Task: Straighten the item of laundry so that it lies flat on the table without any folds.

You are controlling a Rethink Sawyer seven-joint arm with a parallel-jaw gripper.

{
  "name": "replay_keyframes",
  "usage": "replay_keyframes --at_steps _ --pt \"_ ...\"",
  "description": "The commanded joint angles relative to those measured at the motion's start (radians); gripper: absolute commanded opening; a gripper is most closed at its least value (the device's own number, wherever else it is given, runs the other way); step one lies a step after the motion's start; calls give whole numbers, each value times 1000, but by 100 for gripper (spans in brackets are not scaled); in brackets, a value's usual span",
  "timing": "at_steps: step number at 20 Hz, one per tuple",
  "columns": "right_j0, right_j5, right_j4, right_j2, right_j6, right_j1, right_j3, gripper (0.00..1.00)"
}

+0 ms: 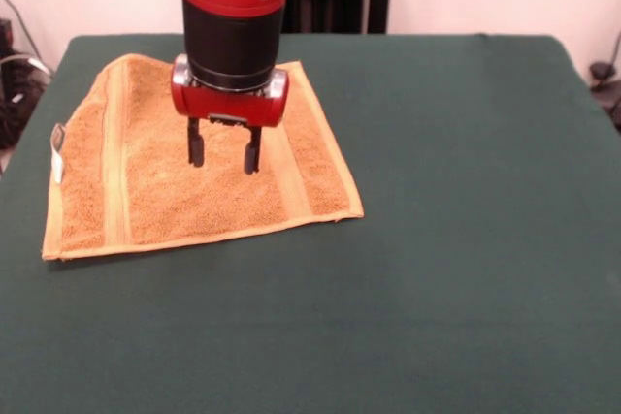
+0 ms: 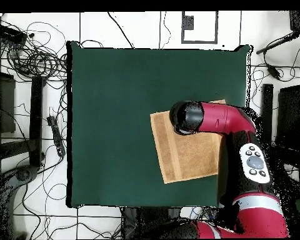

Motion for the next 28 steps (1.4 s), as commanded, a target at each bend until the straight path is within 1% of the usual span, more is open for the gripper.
replay_keyframes --at_steps 1,5,13,18,20,24,28 --pt "26 -52 18 65 90 22 134 100" --pt "26 -43 19 65 85 27 127 100" --pt "36 -64 10 58 100 44 121 100" --pt "66 -75 1 54 116 70 94 100" --pt "86 -61 7 43 138 68 85 100" --pt "112 -19 18 38 139 61 67 100" --pt "129 -24 30 26 160 67 60 100"
